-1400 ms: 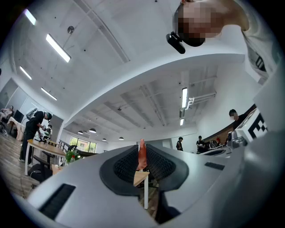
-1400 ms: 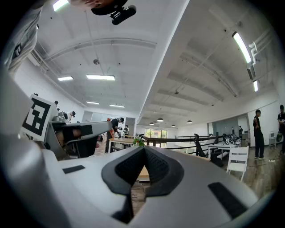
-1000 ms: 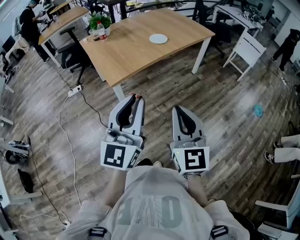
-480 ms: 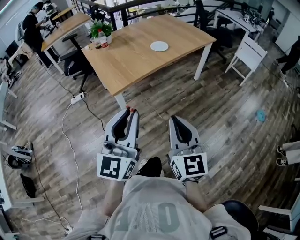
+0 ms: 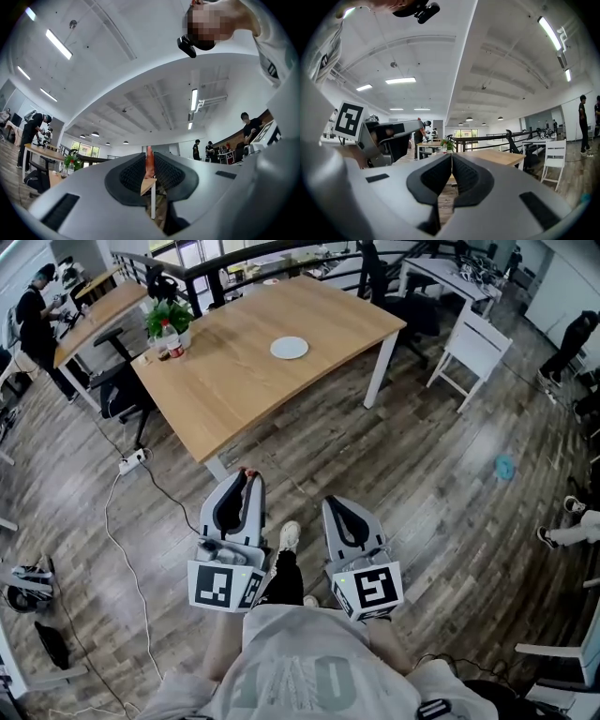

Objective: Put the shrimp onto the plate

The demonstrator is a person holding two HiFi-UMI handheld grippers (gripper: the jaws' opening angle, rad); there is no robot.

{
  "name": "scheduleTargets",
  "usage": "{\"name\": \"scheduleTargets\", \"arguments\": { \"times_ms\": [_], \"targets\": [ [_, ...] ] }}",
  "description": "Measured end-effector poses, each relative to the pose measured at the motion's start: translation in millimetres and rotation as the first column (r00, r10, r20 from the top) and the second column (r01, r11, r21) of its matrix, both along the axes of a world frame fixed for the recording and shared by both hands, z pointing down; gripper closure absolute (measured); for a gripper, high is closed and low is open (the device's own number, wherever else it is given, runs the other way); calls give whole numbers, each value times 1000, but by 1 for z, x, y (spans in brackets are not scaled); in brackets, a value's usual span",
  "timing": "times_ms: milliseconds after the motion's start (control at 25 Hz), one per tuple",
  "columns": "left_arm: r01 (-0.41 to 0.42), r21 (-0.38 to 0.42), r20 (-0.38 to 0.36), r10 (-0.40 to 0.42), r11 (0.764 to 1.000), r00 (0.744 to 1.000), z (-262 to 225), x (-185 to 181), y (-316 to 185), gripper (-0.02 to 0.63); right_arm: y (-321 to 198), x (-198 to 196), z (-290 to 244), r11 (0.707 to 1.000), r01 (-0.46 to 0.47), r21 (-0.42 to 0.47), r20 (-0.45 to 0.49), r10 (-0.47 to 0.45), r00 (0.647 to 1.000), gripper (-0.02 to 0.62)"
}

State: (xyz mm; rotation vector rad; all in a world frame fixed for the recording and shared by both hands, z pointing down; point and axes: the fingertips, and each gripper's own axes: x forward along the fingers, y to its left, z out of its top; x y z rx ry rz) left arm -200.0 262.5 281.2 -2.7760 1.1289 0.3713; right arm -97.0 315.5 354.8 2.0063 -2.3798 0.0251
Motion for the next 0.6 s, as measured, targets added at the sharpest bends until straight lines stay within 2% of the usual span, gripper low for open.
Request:
{"name": "scheduleTargets", "arguments": {
  "times_ms": [160, 320, 600],
  "targets": [
    [-34, -4, -7, 34, 999, 999, 0, 19, -32, 546, -28, 24, -2, 999, -36, 3, -17, 36, 999, 575],
    [-59, -9, 2, 59, 998, 998, 5, 37, -72, 546, -70, 47, 2, 997, -71, -21, 20, 71, 997, 575],
    [-62, -4, -6, 62, 998, 998, -9, 48, -165, 546, -162, 59, -18, 997, -77, -17, -24, 77, 997, 575]
  ]
}}
